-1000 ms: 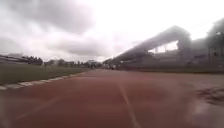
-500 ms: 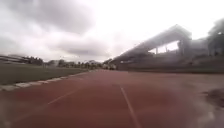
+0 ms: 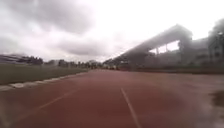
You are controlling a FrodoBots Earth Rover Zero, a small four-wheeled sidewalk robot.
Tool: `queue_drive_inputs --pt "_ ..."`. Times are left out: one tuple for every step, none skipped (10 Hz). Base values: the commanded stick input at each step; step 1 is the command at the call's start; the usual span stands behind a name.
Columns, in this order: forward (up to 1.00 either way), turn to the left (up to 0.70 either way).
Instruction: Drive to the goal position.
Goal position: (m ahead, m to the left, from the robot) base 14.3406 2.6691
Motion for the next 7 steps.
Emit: queue_drive_inputs --pt "0.5 0.02" --pt "0.5 0.02" --pt "0.5 0.02" --pt "0.5 0.02" --pt "0.5 0.02" --pt "0.5 0.02" --pt "0.5 0.02"
